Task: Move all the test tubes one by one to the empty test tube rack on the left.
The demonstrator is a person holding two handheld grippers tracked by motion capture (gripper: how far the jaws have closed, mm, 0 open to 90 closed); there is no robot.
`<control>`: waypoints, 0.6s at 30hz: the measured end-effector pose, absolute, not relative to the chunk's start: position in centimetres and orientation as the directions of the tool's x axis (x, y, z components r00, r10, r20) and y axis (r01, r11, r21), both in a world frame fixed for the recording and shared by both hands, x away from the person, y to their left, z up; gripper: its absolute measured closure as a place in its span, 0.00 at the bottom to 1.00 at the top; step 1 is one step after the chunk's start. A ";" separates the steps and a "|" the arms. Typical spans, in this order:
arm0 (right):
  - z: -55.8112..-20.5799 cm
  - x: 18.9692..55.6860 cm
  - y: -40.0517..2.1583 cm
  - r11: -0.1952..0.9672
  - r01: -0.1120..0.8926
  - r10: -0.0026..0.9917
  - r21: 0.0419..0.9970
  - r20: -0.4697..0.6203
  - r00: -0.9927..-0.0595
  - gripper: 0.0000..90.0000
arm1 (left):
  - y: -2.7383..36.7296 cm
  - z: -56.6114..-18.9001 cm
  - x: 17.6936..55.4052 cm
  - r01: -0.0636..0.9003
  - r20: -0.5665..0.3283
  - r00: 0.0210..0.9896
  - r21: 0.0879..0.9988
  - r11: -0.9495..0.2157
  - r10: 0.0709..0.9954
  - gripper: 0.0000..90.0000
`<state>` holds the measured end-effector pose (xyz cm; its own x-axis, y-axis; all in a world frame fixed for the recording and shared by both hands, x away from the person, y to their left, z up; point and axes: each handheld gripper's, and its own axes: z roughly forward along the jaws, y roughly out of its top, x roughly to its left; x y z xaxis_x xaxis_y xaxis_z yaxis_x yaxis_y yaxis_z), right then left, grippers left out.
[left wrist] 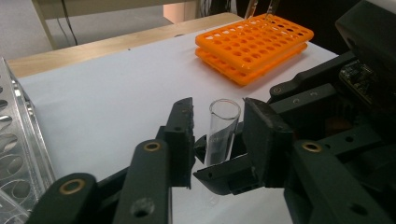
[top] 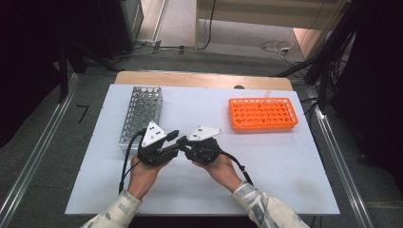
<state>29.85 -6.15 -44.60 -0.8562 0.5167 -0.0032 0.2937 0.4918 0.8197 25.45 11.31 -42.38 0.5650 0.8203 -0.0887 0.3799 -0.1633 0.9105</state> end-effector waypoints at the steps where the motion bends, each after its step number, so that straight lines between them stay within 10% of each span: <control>1: -44.6 29.8 -6.2 0.490 0.295 0.517 0.820 -0.001 -0.856 0.81 | 11.3 -42.4 25.5 0.379 -0.087 0.568 0.910 -0.166 0.819 0.75; 13: -44.4 29.9 -6.2 0.483 0.302 0.516 0.822 0.011 -0.856 0.80 | 11.1 -42.4 25.5 0.372 -0.076 0.565 0.912 -0.172 0.821 0.83; 18: -44.2 30.1 -6.4 0.486 0.313 0.511 0.816 0.024 -0.859 0.52 | 11.5 -42.0 25.9 0.383 -0.086 0.552 0.910 -0.160 0.830 0.84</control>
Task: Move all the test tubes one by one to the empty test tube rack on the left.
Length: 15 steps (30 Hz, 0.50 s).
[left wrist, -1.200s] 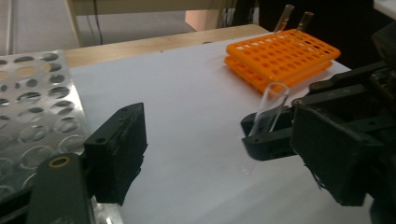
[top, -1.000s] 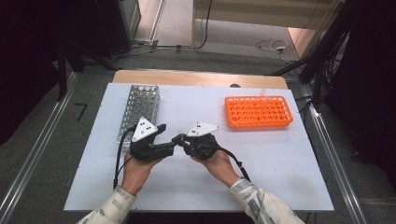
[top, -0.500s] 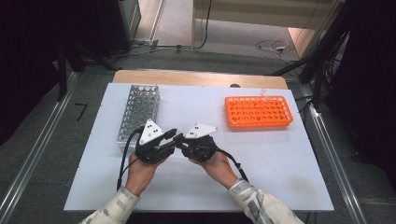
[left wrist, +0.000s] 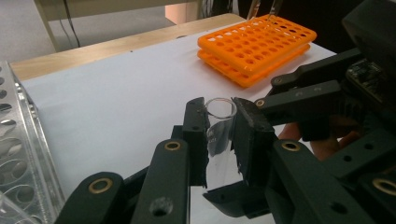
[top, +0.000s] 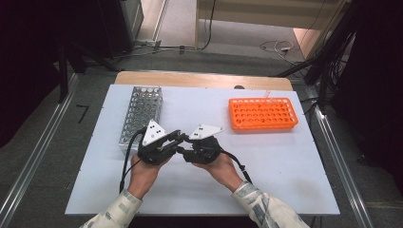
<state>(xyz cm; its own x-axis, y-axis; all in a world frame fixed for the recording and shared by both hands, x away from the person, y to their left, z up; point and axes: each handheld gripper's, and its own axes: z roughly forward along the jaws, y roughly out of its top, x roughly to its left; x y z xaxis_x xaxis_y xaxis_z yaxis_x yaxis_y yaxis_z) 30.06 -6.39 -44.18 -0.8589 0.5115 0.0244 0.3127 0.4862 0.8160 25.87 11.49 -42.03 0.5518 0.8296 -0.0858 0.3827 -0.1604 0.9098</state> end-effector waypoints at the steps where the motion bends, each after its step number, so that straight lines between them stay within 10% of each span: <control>1: -44.1 30.2 -6.5 0.483 0.314 0.513 0.817 0.026 -0.858 0.48 | 11.6 -41.9 26.0 0.385 -0.093 0.549 0.910 -0.152 0.830 0.84; 15: -43.4 30.8 -7.8 0.464 0.338 0.543 0.819 0.038 -0.839 0.35 | 15.2 -40.5 28.0 0.409 -0.159 0.455 0.912 -0.046 0.876 0.84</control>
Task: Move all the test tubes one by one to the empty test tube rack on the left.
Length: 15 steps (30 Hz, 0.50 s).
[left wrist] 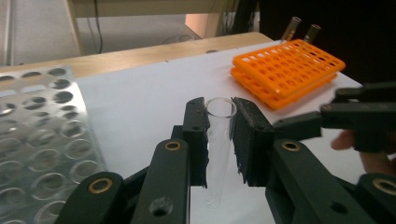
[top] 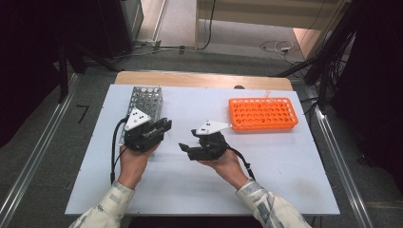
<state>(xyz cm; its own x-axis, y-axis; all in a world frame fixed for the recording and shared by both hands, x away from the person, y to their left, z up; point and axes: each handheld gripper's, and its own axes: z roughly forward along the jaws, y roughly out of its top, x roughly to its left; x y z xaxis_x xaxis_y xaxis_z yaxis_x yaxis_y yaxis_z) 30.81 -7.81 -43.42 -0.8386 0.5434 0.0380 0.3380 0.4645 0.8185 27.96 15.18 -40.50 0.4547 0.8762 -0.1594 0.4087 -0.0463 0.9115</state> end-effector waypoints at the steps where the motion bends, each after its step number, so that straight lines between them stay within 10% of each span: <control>1: -43.4 30.8 -7.8 0.466 0.338 0.544 0.818 0.037 -0.838 0.35 | 15.4 -40.4 28.1 0.406 -0.159 0.448 0.913 -0.042 0.880 0.84; 15: -43.5 31.2 -8.0 0.458 0.368 0.566 0.809 0.055 -0.823 0.23 | 17.3 -39.3 29.0 0.392 -0.142 0.379 0.920 -0.020 0.914 0.84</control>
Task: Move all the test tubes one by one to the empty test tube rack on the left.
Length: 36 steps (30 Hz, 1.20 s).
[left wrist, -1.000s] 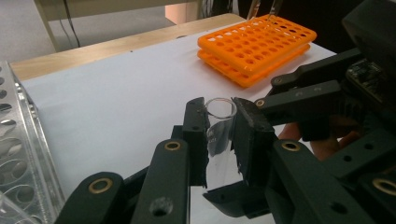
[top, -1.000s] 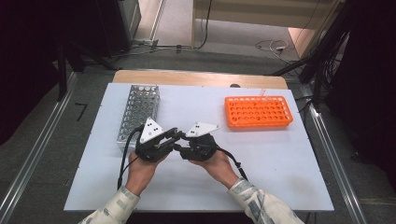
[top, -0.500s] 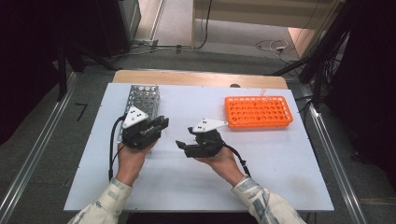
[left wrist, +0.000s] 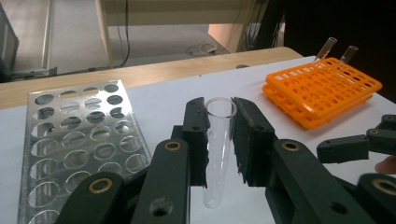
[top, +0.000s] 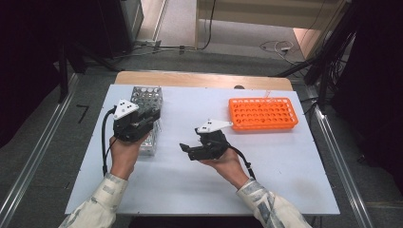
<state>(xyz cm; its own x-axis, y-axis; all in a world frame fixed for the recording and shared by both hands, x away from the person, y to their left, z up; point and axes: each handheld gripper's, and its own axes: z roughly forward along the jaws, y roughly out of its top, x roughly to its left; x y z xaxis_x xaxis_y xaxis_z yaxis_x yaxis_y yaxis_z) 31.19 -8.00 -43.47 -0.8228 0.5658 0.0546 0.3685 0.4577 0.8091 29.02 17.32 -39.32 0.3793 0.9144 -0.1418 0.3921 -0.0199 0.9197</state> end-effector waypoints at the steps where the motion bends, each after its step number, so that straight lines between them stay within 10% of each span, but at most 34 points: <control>1: -43.5 31.2 -8.0 0.457 0.371 0.567 0.808 0.057 -0.822 0.22 | 17.4 -39.3 29.0 0.392 -0.142 0.375 0.920 -0.018 0.916 0.84; 36: -43.4 31.2 -8.0 0.457 0.370 0.569 0.809 0.053 -0.820 0.23 | 18.1 -41.5 29.0 0.377 -0.003 0.263 0.921 -0.100 0.965 0.83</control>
